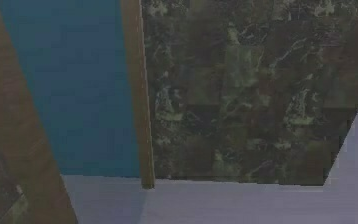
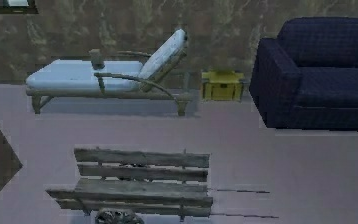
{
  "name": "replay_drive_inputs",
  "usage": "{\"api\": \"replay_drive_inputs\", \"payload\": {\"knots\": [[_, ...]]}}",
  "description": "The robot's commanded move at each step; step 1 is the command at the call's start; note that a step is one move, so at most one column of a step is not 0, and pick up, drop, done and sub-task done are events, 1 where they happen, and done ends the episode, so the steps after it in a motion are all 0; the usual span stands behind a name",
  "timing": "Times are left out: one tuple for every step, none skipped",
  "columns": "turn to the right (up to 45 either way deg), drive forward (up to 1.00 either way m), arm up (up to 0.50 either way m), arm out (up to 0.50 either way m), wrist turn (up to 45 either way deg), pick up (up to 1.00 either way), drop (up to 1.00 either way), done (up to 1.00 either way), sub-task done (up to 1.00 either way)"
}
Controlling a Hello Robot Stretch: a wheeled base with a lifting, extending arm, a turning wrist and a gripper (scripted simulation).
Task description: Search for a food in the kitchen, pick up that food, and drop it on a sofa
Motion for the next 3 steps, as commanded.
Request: {"api": "replay_drive_inputs", "payload": {"knots": [[3.0, 0.0, 0.0, 0.0, 0.0, 0.0, 0.0, 0.0, 0.0], [0.0, 0.45, 0.0, 0.0, 0.0, 0.0, 0.0, 0.0, 0.0], [0.0, 0.3, 0.0, 0.0, 0.0, 0.0, 0.0, 0.0, 0.0]]}}
